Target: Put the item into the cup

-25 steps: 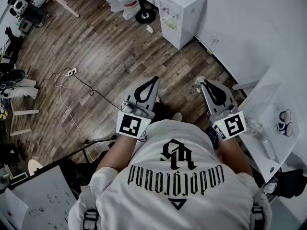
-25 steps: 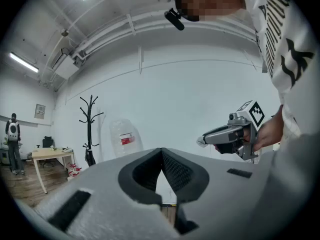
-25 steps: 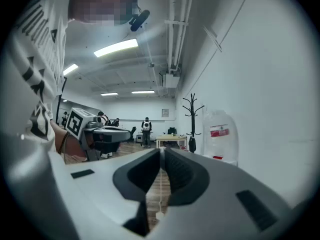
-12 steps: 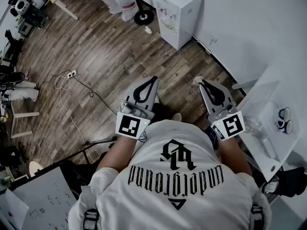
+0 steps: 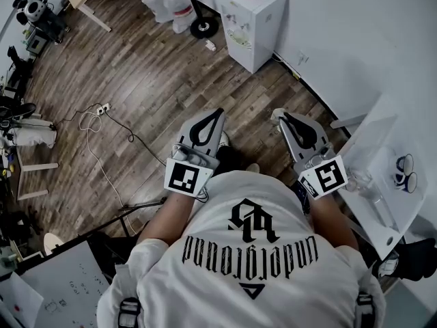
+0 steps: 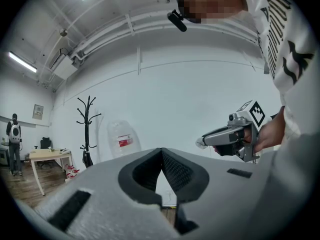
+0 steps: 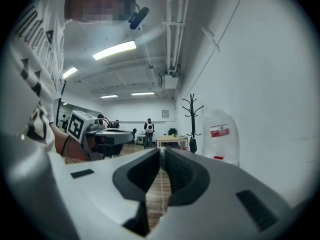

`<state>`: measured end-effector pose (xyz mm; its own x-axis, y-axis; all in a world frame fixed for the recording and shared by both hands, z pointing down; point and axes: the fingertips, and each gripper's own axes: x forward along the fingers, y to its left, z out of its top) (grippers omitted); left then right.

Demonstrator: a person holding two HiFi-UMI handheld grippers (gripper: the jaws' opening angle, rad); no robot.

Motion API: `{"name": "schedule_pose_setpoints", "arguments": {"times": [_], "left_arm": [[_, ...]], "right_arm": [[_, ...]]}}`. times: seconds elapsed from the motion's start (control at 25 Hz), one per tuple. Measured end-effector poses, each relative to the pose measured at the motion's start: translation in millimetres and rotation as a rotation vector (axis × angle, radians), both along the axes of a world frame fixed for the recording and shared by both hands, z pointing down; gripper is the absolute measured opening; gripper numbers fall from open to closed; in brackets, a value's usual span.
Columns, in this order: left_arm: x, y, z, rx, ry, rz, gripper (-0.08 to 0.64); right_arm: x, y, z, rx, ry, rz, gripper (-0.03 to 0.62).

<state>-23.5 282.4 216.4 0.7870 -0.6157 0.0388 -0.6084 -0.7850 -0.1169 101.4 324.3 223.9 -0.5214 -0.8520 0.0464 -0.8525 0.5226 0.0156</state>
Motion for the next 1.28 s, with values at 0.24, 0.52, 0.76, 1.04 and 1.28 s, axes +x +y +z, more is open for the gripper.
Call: {"name": "schedule_pose_setpoints", "arguments": {"times": [0.24,0.52,0.76,1.04,1.28], "left_arm": [[-1,-29,0,-0.002,0.005,0.008,0.006],[-7,-88,4,-0.009,0.004,0.028,0.006],[-25,-161,5,-0.028,-0.005,0.056,0.006],[-51,-230,-7,-0.012,-0.013,0.116,0.006],[-86,-275,0,-0.022,-0.002,0.116,0.006]], "right_arm": [[-1,-27,-2,0.001,-0.005,0.011,0.043],[-7,-85,5,-0.028,-0.017,0.032,0.043],[-22,-158,9,-0.049,-0.011,0.053,0.043],[-42,-235,5,-0.050,-0.019,0.129,0.043],[-60,-278,8,-0.049,-0.017,0.167,0.043]]}}
